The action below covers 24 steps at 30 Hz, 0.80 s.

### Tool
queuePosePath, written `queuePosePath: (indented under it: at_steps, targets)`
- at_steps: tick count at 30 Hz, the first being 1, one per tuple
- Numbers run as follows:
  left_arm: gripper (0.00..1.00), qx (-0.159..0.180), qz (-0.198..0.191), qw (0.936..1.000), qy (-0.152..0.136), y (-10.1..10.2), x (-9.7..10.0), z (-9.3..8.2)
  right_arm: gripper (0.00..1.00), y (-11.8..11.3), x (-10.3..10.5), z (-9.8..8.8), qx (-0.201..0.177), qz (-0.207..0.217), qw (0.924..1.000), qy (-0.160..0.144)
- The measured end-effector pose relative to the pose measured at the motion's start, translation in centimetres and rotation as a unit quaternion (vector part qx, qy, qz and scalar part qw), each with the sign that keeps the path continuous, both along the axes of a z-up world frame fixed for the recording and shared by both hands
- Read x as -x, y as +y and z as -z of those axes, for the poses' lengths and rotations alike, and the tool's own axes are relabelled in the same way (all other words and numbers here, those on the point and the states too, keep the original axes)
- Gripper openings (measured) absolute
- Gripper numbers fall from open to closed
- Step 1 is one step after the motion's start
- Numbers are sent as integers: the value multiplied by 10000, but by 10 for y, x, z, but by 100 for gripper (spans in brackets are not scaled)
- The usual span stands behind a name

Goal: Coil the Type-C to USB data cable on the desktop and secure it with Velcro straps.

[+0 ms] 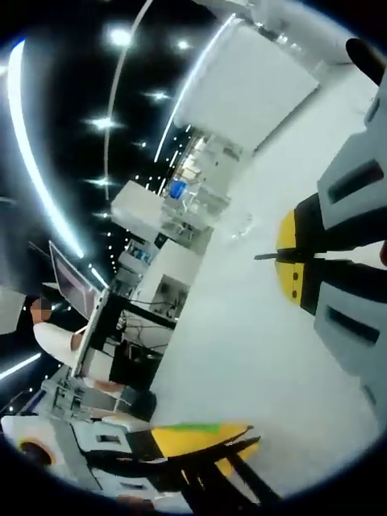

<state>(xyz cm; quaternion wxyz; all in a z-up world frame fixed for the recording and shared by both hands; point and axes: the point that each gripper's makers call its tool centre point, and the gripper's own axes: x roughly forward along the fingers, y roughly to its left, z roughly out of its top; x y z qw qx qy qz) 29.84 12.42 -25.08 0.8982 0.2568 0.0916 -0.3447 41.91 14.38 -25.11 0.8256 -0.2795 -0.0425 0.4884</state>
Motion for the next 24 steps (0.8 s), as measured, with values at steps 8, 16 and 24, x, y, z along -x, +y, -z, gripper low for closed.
queuePosePath:
  at_steps: [8, 16, 24]
  targets:
    - [4, 560, 1082, 9925, 69, -41, 28, -13, 2, -111, 68, -29, -219, 163, 9994, -217]
    - [4, 629, 1712, 9831, 150, -77, 45, -8, 3, -191, 135, -8, -42, 473, 9988, -72]
    - [4, 608, 1998, 9779, -49, -102, 60, -14, 16, -195, 164, 14, 172, 283, 9995, -11]
